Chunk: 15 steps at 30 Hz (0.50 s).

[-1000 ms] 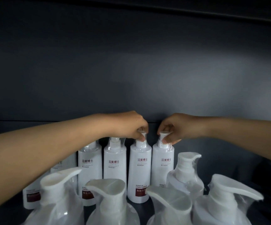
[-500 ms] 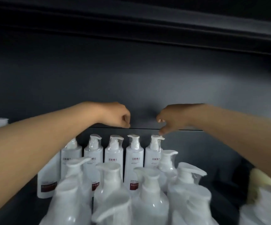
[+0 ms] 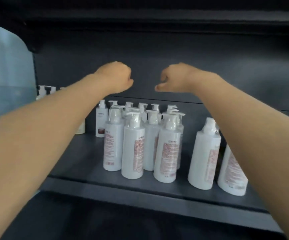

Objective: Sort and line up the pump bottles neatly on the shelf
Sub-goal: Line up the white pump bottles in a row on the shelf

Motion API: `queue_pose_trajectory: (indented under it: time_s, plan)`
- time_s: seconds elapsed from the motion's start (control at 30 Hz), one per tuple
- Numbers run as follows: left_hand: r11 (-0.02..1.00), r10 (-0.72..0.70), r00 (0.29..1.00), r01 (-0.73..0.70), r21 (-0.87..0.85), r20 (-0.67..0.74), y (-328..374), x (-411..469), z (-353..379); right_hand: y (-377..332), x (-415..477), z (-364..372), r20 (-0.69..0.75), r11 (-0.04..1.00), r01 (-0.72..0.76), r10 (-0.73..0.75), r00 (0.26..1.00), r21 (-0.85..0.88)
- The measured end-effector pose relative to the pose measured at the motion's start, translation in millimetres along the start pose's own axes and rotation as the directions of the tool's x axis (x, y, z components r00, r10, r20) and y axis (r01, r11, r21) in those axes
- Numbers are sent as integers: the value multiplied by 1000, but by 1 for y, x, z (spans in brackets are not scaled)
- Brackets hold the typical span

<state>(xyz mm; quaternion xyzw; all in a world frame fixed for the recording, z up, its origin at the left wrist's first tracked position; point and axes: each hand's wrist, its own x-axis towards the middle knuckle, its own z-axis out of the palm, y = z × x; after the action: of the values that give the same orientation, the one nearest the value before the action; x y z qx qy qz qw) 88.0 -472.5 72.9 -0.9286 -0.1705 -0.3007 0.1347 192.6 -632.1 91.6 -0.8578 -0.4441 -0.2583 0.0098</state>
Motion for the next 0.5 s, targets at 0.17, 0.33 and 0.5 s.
queue_pose_trajectory:
  time_s: [0.17, 0.33, 0.5]
  plan:
    - [999, -1, 999, 3, -48, 34, 13, -61, -21, -32, -49, -5, 17, 999, 11, -12, 1000, 48]
    - [994, -19, 997, 27, -106, 76, 11, -101, -25, -44, -87, -1, 11, 996, 12, -13, 1000, 83]
    - [987, -36, 995, 50, -154, 94, 3, -120, -14, -56, -108, 16, 14, 995, -1, 0, 1000, 99]
